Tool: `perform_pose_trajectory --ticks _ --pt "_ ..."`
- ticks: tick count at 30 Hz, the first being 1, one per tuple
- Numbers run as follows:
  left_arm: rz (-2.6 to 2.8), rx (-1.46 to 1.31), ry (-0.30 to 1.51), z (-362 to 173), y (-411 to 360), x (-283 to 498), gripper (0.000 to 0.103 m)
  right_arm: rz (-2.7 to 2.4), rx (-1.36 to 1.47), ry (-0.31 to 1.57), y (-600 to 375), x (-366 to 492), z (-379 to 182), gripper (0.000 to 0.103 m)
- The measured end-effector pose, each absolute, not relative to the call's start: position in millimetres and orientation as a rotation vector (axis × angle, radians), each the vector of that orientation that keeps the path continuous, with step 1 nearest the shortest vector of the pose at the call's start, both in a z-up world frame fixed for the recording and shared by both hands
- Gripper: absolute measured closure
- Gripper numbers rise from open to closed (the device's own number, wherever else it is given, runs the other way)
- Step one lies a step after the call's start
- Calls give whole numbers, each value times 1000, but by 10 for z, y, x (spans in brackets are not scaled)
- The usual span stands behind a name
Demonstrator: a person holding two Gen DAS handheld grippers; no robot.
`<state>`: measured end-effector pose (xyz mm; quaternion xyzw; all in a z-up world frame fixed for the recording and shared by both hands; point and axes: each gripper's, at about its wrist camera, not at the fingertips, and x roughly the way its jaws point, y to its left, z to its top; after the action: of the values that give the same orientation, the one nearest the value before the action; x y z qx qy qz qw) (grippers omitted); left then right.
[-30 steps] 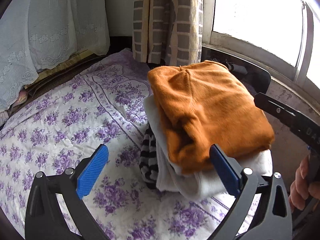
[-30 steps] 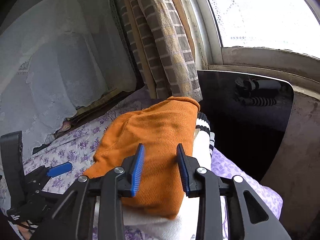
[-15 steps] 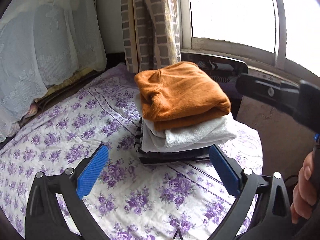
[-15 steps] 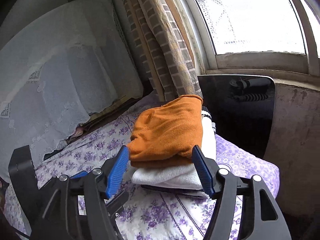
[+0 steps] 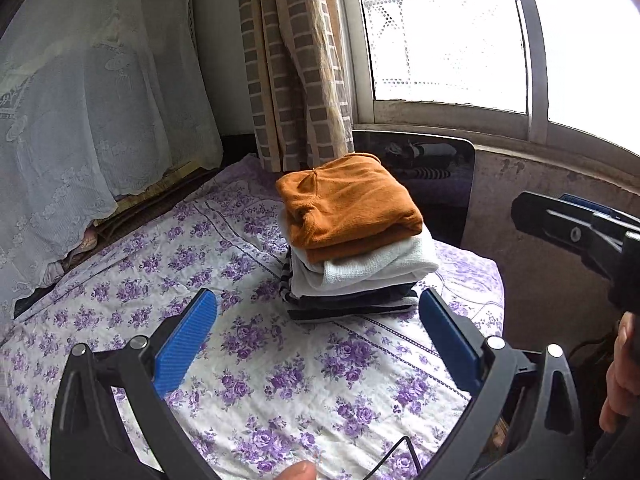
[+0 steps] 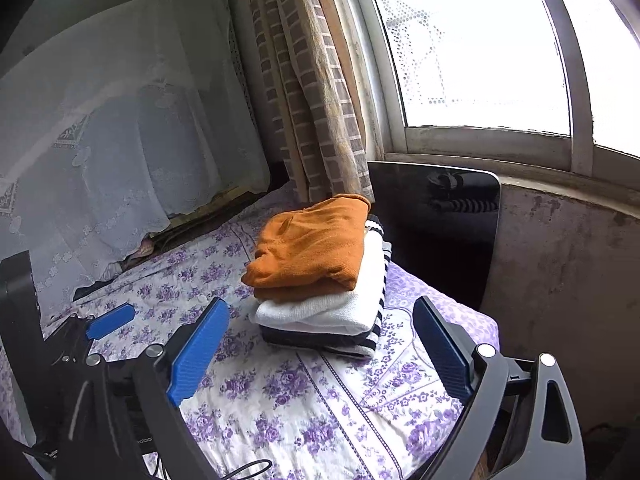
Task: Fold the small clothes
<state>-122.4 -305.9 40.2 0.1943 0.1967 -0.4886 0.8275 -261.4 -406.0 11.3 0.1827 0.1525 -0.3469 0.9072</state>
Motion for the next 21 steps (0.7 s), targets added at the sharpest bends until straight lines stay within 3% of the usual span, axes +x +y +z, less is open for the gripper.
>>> perform_pose_trajectory --ticks 21 --pt "-1012 371 440 457 -2870 -1088 5 -641 360 301 -3847 -2478 253 4"
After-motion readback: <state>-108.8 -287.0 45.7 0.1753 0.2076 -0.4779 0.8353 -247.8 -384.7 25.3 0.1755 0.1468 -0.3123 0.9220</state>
